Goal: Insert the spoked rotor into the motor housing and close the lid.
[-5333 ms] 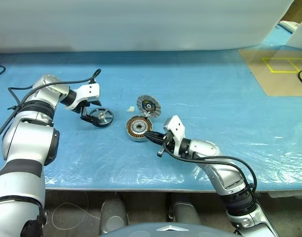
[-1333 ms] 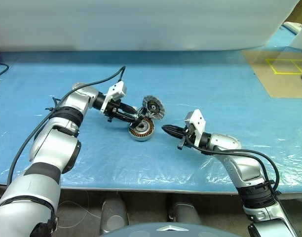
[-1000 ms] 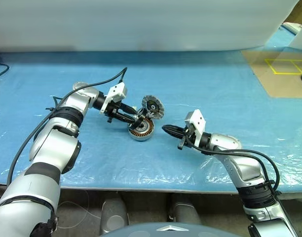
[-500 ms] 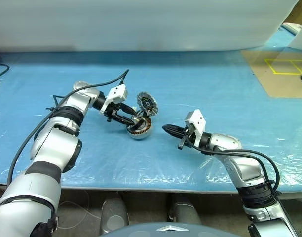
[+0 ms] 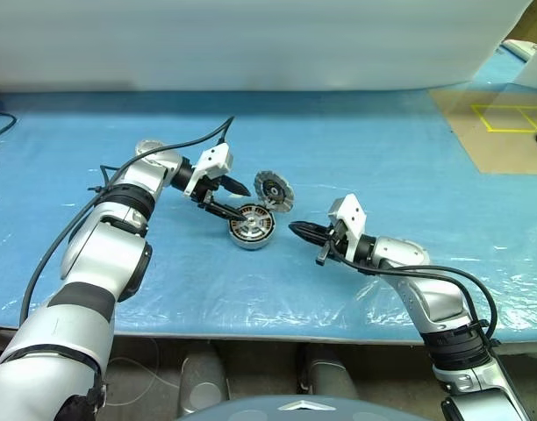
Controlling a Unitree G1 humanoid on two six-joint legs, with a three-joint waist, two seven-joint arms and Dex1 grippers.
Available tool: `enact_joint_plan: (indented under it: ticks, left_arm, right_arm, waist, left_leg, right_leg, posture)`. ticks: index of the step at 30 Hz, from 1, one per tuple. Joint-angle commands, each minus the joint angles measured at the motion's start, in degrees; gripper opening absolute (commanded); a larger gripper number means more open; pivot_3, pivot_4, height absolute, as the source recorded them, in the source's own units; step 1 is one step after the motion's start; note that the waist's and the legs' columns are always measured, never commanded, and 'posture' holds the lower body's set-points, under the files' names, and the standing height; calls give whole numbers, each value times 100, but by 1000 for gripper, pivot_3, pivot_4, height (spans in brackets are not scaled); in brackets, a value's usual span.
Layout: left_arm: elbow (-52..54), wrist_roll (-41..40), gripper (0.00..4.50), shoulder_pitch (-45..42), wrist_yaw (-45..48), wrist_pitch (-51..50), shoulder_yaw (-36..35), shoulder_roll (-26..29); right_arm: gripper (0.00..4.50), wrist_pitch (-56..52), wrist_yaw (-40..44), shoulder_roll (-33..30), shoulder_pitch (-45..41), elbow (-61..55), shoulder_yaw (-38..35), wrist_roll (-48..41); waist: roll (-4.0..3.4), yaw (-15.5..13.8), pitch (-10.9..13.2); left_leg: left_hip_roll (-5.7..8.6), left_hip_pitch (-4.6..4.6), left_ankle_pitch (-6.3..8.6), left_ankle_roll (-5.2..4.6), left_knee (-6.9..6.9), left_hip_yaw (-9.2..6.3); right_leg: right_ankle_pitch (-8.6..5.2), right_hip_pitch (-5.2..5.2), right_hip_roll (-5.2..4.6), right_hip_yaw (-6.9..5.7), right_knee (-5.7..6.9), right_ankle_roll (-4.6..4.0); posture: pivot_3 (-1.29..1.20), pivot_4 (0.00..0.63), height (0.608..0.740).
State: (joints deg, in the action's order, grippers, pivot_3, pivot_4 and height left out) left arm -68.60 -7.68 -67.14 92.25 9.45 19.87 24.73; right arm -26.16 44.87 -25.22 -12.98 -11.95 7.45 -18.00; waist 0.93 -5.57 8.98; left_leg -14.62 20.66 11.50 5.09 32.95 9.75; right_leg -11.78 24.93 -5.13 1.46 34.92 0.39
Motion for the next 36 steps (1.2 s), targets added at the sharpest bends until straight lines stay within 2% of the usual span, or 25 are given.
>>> enact_joint_plan:
  ticks: [1, 4, 7, 14, 15, 26, 36]
  left_arm:
    - [89, -81, 3515, -153, 25, -63, -147, 59]
    - [116, -132, 3515, -138, 25, -136, -170, 61]
    - [141, -216, 2629, -112, 25, -287, -213, 91]
    - [542, -600, 136, 259, 25, -552, -272, 212]
    - [601, -630, 25, 306, 25, -592, -280, 223]
    - [894, -429, 25, 834, -353, -554, -940, -198]
    - [748, 423, 25, 1178, -705, -256, -673, -387]
  right_arm:
    - [0, 91, 32, -8, -45, -96, -42, -58]
    - [0, 104, 43, -14, -50, -83, -49, -58]
    - [0, 144, 44, -9, -70, -60, -52, -41]
    - [0, 163, 93, 20, -170, -31, -68, -97]
    - [0, 171, 107, 21, -188, -9, -65, -91]
    - [0, 216, 202, 2, -264, 87, -38, -54]
    - [0, 158, 120, -35, -126, -69, -70, -71]
  waist:
    - [0, -1, 0]
    - [0, 0, 0]
    - [0, 0, 0]
    - [0, 10, 0]
    - [0, 7, 0]
    - [0, -5, 0]
    - [0, -1, 0]
  left_leg:
    - [0, 0, 0, 0, 0, 0]
    - [0, -1, 0, 0, 0, 0]
    - [0, 0, 0, 0, 0, 0]
    - [0, -1, 0, 0, -1, 0]
    - [0, -2, 0, 0, -1, 0]
    - [0, 4, 0, 0, 0, 0]
    - [0, 1, 0, 0, -1, 0]
  right_leg:
    - [0, 0, 0, 0, 0, 0]
    - [0, 0, 0, 0, 0, 0]
    - [0, 0, 0, 0, 0, 0]
    - [0, 0, 0, 0, -1, 0]
    - [0, 0, 1, 1, -1, 0]
    - [0, 0, -1, -1, -4, -1]
    - [0, 0, 0, 0, -4, 0]
  posture:
    - [0, 150, 740]
    - [0, 150, 740]
    - [0, 150, 740]
    - [0, 150, 740]
    - [0, 150, 740]
    - [0, 150, 740]
    - [0, 150, 740]
